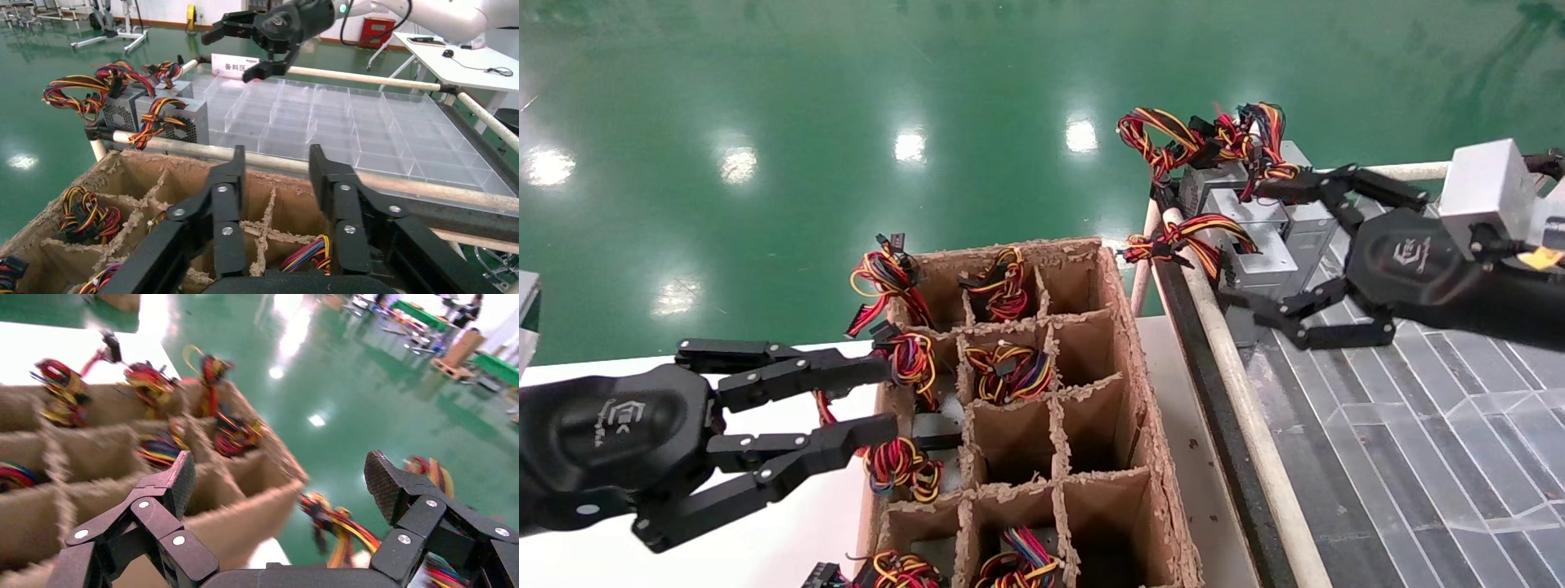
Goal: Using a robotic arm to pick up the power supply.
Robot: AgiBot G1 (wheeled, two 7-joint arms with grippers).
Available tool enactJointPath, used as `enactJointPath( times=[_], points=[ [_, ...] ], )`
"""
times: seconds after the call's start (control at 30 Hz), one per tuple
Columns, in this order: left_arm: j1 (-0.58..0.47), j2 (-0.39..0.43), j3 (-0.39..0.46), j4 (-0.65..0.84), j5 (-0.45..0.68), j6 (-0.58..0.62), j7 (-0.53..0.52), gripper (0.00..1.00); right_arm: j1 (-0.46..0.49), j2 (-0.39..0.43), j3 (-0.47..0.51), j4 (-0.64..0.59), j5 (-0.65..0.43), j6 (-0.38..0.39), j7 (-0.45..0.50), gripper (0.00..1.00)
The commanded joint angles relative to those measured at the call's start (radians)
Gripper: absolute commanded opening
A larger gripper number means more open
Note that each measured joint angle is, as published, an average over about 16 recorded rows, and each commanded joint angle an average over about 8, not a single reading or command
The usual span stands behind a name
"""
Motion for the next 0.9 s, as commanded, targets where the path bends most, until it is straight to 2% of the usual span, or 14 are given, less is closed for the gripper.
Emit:
enactJointPath(
  times=[0.03,0.67,0.9],
  points=[
    [0.000,0.000,0.000,0.000,0.000,0.000,0.000,1.00,-0.030,0.006,0.003,0.042,0.029,-0.002,0.032,1.00],
    [0.000,0.000,0.000,0.000,0.000,0.000,0.000,1.00,-0.316,0.062,0.031,0.444,0.304,-0.021,0.337,1.00],
    [0.000,0.000,0.000,0.000,0.000,0.000,0.000,1.00,-0.386,0.076,0.038,0.542,0.372,-0.026,0.405,1.00]
  ],
)
